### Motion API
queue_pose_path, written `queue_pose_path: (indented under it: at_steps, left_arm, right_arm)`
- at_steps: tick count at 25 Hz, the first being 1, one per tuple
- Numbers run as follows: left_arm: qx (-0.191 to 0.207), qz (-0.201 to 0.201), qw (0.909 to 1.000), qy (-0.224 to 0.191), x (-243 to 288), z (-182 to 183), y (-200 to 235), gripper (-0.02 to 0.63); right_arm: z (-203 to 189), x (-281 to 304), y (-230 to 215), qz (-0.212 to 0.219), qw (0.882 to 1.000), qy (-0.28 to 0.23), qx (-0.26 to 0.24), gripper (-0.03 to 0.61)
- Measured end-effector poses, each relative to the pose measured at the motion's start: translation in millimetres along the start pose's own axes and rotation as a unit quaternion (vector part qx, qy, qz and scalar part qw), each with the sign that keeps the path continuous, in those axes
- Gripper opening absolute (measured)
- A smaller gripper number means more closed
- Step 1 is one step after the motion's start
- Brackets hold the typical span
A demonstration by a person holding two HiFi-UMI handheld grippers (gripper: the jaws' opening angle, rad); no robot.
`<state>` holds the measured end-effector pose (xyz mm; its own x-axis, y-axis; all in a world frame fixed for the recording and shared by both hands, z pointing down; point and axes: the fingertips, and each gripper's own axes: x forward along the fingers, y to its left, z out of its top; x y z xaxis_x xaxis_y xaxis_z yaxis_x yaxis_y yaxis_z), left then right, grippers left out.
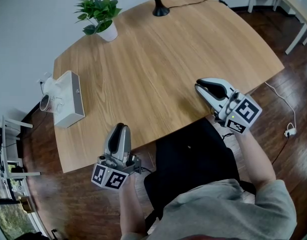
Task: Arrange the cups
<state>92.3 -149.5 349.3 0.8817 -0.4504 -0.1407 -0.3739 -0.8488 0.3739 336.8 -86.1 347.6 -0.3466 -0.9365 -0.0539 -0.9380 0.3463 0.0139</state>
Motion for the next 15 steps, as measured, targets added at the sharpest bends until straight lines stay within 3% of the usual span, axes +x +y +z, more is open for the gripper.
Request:
queue_pose_path:
  at_steps: [15]
  left_arm:
    - [-0.008, -0.002, 1.0, -0.005, -0.8, 0.7, 0.4, 0.066]
  right_arm:
    - [-0.9, -1.6, 3.3, 0.01, 1.0, 0.002, -0.004, 0.038]
